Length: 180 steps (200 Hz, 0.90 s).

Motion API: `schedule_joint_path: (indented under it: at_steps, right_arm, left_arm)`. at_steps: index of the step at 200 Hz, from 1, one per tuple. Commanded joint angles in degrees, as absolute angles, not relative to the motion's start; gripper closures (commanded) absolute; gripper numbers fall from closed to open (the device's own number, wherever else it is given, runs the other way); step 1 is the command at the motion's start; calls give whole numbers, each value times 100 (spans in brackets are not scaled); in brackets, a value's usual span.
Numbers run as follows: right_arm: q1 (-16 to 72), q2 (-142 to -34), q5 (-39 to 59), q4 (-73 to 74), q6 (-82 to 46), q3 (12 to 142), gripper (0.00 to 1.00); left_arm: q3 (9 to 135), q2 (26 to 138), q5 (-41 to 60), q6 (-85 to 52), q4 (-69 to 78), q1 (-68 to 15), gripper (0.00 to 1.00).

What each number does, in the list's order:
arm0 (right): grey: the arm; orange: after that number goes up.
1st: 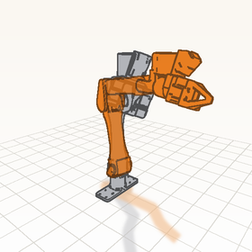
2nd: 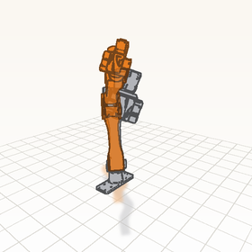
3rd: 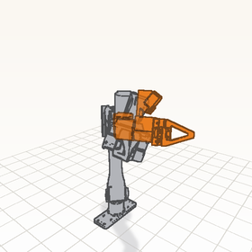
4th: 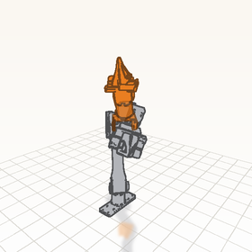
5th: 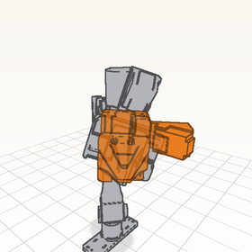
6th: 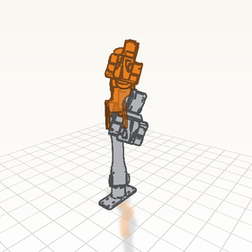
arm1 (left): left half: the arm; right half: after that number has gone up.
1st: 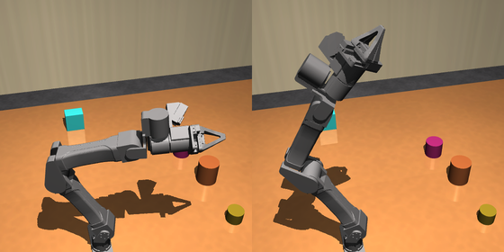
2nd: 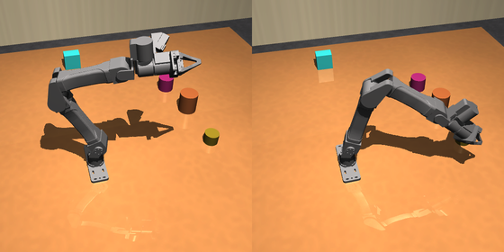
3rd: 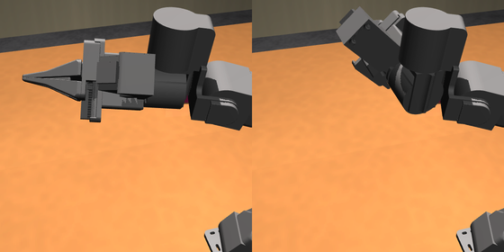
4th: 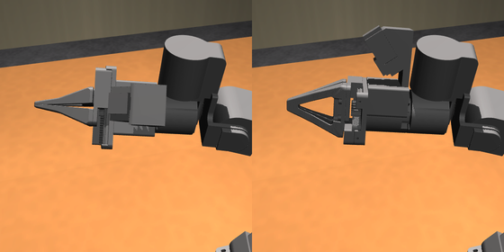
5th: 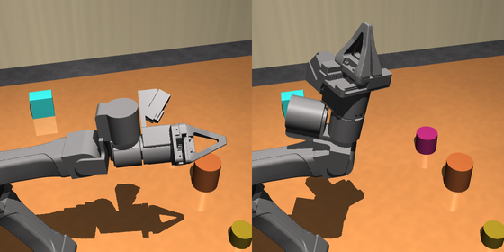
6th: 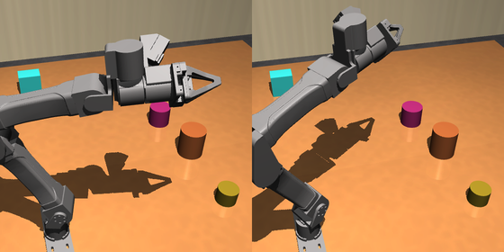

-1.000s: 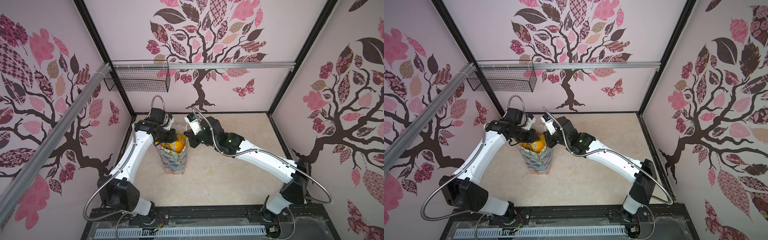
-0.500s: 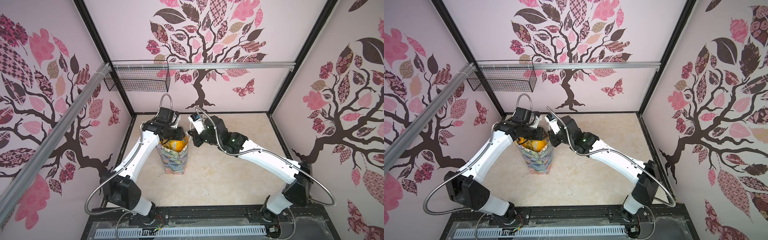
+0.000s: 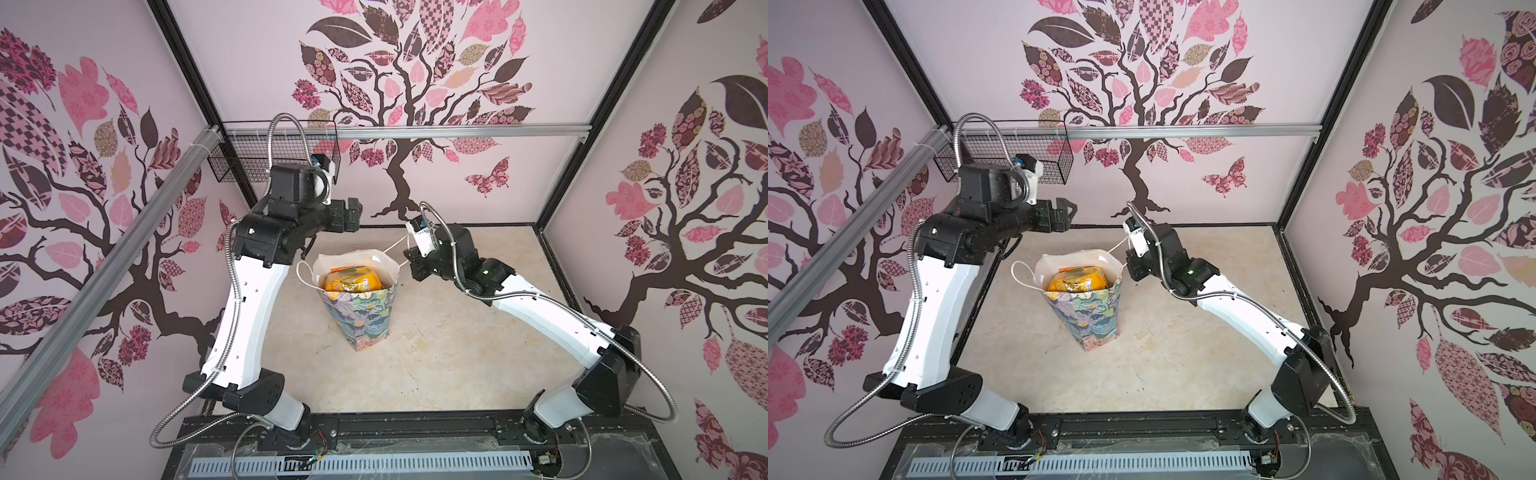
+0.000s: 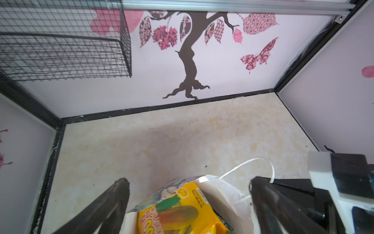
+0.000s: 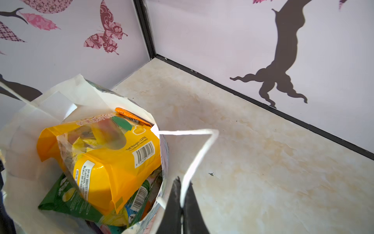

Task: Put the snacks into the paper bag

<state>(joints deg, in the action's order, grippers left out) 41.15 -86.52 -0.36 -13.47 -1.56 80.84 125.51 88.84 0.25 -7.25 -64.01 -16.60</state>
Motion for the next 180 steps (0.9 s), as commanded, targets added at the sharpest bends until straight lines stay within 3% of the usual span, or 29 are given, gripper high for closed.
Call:
schedule_joint_path:
  at_steps: [1, 82, 96, 113, 131, 156, 180]
  right_arm:
    - [4082, -7799, -508, -1184, -79, 7909, 100]
    - [4064, -6194, -1263, -1398, -405, 6557, 100]
    - [4068, -6111, -1306, -1422, -462, 6492, 94]
    - [4064, -6091, -1412, -1517, -501, 6493, 77]
    - [4064, -6052, -1591, -1719, -557, 6546, 41]
    - [4065, -5775, -1840, -2237, -859, 6688, 24]
    - [4066, -5123, -3179, -2342, -1365, 6219, 14]
  left_arm:
    - [12545, 8788, -245, -703, -6748, -1359, 2]
    - [10061, 7750, -484, -1079, -5393, -1205, 2]
    - [9597, 7539, -657, -1129, -5098, -1174, 2]
    - [9048, 7278, -645, -1161, -4738, -1068, 2]
    - [8654, 7099, -826, -1194, -4507, -999, 2]
    - [7994, 6801, -1511, -1307, -4044, -958, 2]
    - [6827, 6173, -2434, -1362, -3067, -951, 2]
